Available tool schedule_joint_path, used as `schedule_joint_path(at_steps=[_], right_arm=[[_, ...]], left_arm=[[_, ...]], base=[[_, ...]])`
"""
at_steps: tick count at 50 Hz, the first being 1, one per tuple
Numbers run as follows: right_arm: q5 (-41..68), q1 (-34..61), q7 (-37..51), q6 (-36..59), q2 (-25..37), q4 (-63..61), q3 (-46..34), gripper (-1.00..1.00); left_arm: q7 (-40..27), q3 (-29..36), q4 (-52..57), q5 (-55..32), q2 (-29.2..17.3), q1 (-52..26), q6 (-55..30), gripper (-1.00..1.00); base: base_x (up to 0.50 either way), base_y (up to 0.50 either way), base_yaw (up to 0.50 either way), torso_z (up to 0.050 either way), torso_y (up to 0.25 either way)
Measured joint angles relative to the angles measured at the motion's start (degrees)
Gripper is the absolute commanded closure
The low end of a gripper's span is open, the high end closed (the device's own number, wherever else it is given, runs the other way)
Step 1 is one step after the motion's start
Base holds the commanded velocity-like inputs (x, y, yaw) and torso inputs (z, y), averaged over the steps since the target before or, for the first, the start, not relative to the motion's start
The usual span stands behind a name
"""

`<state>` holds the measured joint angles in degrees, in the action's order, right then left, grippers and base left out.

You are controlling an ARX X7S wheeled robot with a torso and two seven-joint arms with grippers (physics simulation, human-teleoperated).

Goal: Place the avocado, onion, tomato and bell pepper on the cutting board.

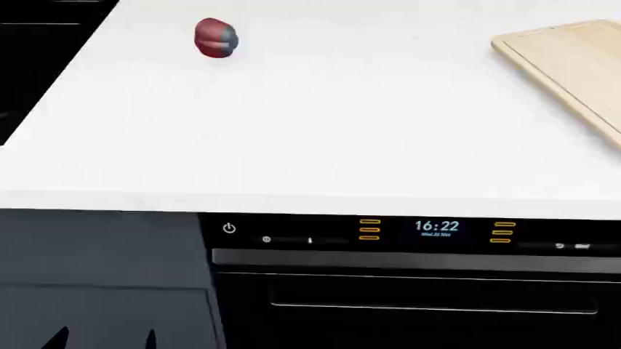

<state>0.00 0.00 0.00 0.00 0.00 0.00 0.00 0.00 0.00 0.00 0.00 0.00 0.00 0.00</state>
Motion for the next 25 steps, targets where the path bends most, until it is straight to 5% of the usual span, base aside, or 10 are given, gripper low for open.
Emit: schedule_joint_path(at_steps=[13,25], right_arm=[[2.22,0.10,1.48,0.19,1.42,0.20,-1.53,-1.00],[3.52,0.42,3.31,-0.35,2.68,0.69,-3.23,-1.00]], left_arm=[[-1.03,1.90,0.02,-1.82,-1.53,0.04,0.25,-1.00],[-3.14,2.92,0.09,-3.42,-2.89,-0.21,-0.13,-1.00]], base=[[0.00,0.00,0.00,0.000,0.000],[0.00,-0.28,0.00,0.000,0.000]])
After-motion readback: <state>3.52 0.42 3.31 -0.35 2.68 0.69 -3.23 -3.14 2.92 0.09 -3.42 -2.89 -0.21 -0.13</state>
